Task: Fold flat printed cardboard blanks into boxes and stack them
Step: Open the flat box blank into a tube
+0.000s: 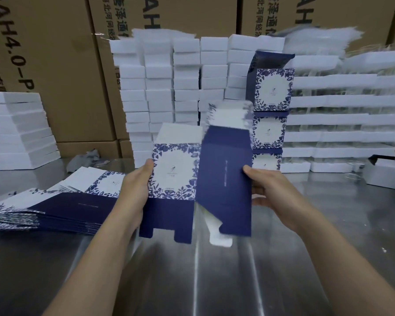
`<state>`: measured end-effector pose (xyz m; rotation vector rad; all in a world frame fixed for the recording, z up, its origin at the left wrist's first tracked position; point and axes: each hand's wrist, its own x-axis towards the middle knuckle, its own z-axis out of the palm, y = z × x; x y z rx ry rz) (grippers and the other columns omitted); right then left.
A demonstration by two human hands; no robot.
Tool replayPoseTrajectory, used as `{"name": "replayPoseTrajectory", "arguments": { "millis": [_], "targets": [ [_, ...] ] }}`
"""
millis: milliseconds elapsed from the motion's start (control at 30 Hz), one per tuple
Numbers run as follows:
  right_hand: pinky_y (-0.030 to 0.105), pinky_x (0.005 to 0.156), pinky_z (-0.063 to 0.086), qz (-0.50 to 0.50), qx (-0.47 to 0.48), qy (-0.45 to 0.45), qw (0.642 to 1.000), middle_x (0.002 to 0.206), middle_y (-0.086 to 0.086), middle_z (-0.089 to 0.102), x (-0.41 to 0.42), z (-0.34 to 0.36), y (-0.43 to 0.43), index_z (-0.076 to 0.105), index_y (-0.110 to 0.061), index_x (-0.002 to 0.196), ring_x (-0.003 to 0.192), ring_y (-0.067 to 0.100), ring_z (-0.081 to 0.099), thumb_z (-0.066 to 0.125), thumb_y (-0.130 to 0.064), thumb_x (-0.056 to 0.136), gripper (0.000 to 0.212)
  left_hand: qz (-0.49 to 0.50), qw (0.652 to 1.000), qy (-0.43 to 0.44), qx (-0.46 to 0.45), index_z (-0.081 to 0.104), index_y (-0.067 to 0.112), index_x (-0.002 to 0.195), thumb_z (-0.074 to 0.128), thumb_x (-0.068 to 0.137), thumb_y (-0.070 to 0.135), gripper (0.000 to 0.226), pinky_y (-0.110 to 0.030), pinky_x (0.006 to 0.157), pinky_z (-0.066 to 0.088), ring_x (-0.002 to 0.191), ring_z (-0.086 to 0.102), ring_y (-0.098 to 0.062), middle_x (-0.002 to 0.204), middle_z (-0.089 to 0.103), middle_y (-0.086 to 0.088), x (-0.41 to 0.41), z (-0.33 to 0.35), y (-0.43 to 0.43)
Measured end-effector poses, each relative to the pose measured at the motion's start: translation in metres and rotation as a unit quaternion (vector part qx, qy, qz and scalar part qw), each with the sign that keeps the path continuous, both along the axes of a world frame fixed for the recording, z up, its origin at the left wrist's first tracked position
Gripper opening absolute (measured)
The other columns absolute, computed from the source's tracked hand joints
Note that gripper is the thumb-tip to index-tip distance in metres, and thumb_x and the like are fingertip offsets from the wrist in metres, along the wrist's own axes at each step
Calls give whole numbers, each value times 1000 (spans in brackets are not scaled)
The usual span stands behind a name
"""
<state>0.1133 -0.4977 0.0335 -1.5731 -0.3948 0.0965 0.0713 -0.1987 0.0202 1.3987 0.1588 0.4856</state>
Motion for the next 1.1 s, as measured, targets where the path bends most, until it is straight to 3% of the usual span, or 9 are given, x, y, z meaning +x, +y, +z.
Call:
{"name": "replayPoseTrajectory", "arguments": {
  "millis": [67,167,267,433,633,833,967,1000,1100],
  "targets": [
    [34,78,56,21,-38,4,999,105,6,81,-1,-3,4,81,-14,107,86,20,72,58,-45,105,39,19,999,-19,-43,85,36,97,56,106,54,35,-33,70,62,97,80,-18,108,82,3,-1,1,2],
    [36,86,61,21,-51,-22,998,108,5,82,-1,-6,9,81,-14,111,100,22,78,51,-41,109,40,22,996,-19,-90,85,27,103,60,105,52,35,-43,90,60,102,79,-24,112,82,-2,-1,2,7],
    [24,74,61,11,1,-35,999,108,5,82,-1,-5,10,82,-14,108,99,20,79,51,-36,110,38,-11,995,-12,-101,79,23,121,56,105,55,42,-46,100,56,110,77,-24,121,79,-3,-2,4,2],
    [31,79,63,10,1,-35,999,108,6,81,-2,-3,8,82,-16,105,96,20,79,56,-37,107,34,-20,997,-16,-75,83,30,110,55,107,49,35,-36,69,64,101,79,-24,115,81,-1,-4,6,-1],
    [27,65,56,-37,54,-26,998,101,3,78,-3,-2,10,77,-19,107,81,16,72,62,-41,104,27,-47,995,15,-84,85,25,107,62,104,46,31,-39,69,65,98,80,-28,114,81,-6,-9,11,-3],
    [38,80,43,-83,62,-7,995,100,11,78,3,-5,6,75,-5,106,83,20,62,62,-50,102,47,-102,993,47,-47,80,21,121,65,99,50,39,-42,93,60,110,77,-30,121,79,-7,-8,10,-12],
    [25,64,55,-125,108,2,986,97,5,82,4,-3,3,81,-10,93,75,15,76,65,-34,104,31,-105,993,48,-18,75,21,130,58,102,52,45,-53,113,49,122,71,-33,125,77,-6,-7,11,-16],
    [28,61,60,-132,128,13,983,99,7,82,4,-2,1,81,-12,92,78,17,78,66,-33,103,29,-101,994,45,-7,74,23,131,56,102,54,46,-52,114,46,125,69,-33,126,77,-5,-8,11,-15],
    [56,80,64,-151,173,46,972,104,11,81,3,1,-1,79,-11,100,92,30,78,67,-39,101,30,-137,990,22,-19,73,31,132,58,99,58,45,-51,112,46,125,68,-30,129,76,-7,-10,13,-10]
  ]
}}
